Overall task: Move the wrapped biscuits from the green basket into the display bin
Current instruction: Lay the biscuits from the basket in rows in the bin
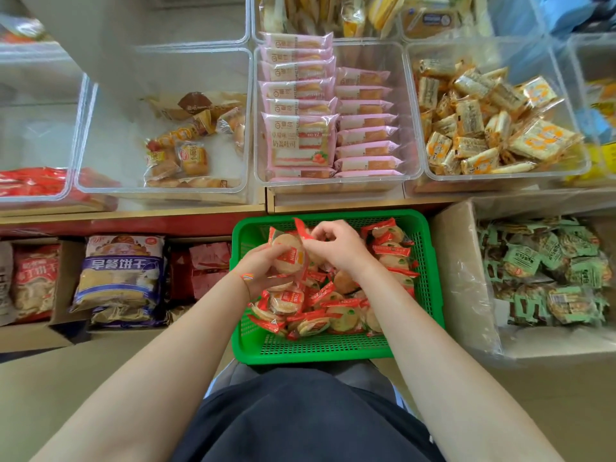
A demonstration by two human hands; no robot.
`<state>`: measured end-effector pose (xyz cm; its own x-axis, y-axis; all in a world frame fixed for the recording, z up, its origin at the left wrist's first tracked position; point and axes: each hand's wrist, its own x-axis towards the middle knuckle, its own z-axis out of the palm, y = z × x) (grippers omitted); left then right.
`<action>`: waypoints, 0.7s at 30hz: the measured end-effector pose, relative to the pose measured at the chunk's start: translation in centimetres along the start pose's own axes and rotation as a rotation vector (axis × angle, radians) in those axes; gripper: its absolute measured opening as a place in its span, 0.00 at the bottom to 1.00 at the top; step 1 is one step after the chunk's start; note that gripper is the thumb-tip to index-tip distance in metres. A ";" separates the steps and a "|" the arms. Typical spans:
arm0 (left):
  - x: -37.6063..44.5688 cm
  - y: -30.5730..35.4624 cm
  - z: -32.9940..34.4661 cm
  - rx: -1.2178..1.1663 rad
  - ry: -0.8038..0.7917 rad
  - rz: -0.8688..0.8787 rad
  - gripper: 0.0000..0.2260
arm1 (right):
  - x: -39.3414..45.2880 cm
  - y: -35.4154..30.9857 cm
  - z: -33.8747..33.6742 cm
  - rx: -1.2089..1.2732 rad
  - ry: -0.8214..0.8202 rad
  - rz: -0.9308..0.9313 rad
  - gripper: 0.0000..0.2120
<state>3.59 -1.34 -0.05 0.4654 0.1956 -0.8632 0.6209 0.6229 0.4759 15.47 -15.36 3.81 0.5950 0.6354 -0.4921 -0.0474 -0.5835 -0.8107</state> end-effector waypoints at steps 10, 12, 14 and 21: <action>-3.7 4.4 -4.9 -0.054 -0.204 0.002 0.18 | 0.2 -4.4 4.6 -0.047 0.068 0.019 0.27; -4.4 5.3 -7.4 -0.057 -0.211 0.069 0.14 | 0.1 -5.9 6.0 0.001 0.030 0.077 0.30; -5.2 6.5 -11.2 -0.094 -0.228 0.164 0.11 | 0.5 -7.7 8.1 0.044 -0.013 0.111 0.25; -8.2 12.5 -30.2 -0.184 -0.223 0.295 0.08 | 4.3 -18.2 22.2 0.482 0.188 0.071 0.10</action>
<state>-11.58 27.71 7.88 0.7444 0.2301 -0.6269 0.3263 0.6937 0.6421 1.09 9.19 9.42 0.7083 0.4754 -0.5219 -0.4308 -0.2945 -0.8530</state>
